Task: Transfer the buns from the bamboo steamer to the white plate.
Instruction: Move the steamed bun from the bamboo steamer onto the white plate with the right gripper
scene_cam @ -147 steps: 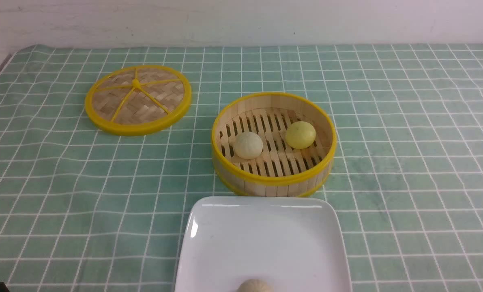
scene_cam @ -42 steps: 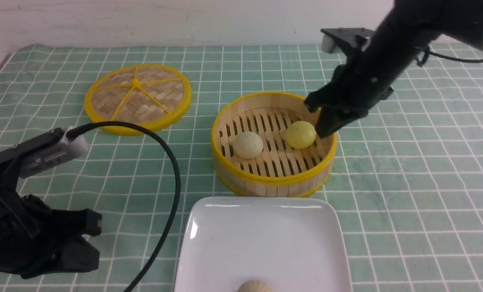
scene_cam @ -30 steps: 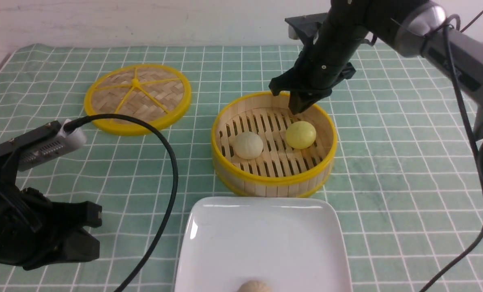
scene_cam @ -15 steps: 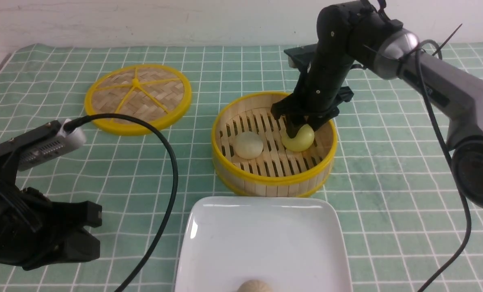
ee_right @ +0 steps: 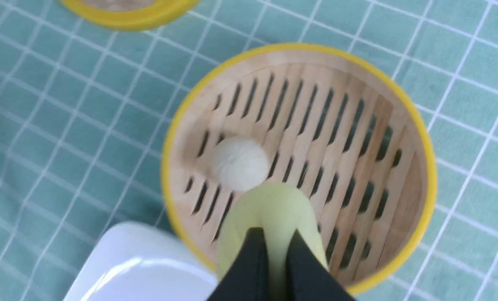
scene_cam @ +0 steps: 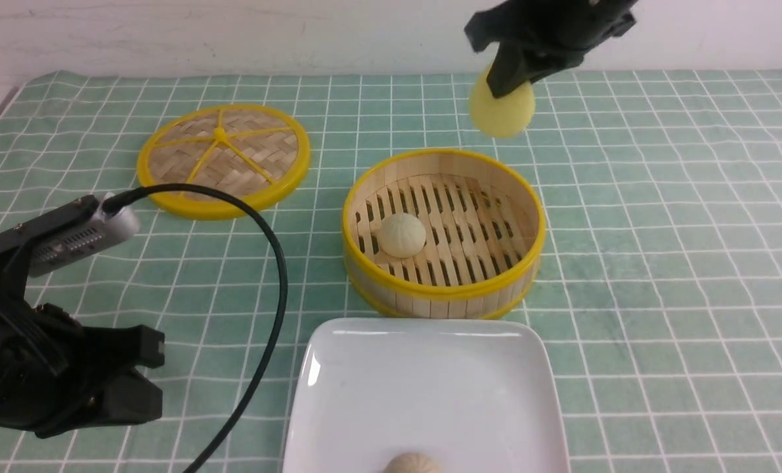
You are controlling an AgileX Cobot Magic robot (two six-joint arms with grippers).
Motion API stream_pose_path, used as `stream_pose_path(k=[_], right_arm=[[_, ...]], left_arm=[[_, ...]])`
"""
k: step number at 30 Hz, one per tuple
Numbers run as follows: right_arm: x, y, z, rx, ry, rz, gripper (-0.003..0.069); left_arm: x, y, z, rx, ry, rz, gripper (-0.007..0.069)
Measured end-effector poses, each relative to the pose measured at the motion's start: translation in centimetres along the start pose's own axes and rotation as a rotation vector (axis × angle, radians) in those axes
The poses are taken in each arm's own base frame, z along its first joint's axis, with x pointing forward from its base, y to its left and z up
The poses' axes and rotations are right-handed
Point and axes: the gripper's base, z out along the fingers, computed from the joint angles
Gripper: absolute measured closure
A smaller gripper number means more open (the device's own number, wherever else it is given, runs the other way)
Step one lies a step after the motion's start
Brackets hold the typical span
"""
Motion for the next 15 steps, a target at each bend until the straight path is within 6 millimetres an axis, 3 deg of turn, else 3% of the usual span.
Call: stream_pose_path(k=[2, 5, 7, 8, 9, 10, 12, 15], right_arm=[[2.6, 1.7, -1.1, -0.028, 0.054, -0.024, 0.0645], [7.8, 3.7, 0.0, -0.075, 0.204, -0.042, 0.0641], [10.3, 4.3, 1.4, -0.087, 0.263, -0.046, 0.0638], [12.8, 5.0, 3.5, -0.095, 0.290, -0.054, 0.0634], [14.0, 5.3, 4.9, -0.095, 0.281, -0.059, 0.0629], [14.3, 5.4, 5.1, -0.095, 0.294, -0.060, 0.0627], [16.7, 5.1, 8.1, -0.073, 0.274, -0.051, 0.0596], [18.1, 4.3, 10.7, -0.045, 0.258, -0.033, 0.0507]], left_arm=[[0.0, 0.0, 0.0, 0.000, -0.004, 0.000, 0.0557], [-0.3, 0.0, 0.0, -0.003, -0.031, 0.000, 0.0552], [-0.4, 0.0, 0.0, -0.005, -0.049, 0.000, 0.0549], [-0.6, 0.1, 0.0, -0.007, -0.071, 0.000, 0.0547], [-0.7, 0.1, 0.0, -0.007, -0.082, 0.000, 0.0545], [-0.8, 0.1, 0.0, -0.007, -0.084, 0.000, 0.0545], [-0.8, 0.1, 0.0, -0.008, -0.093, 0.000, 0.0540], [-0.9, 0.1, 0.0, -0.006, -0.094, -0.002, 0.0537]])
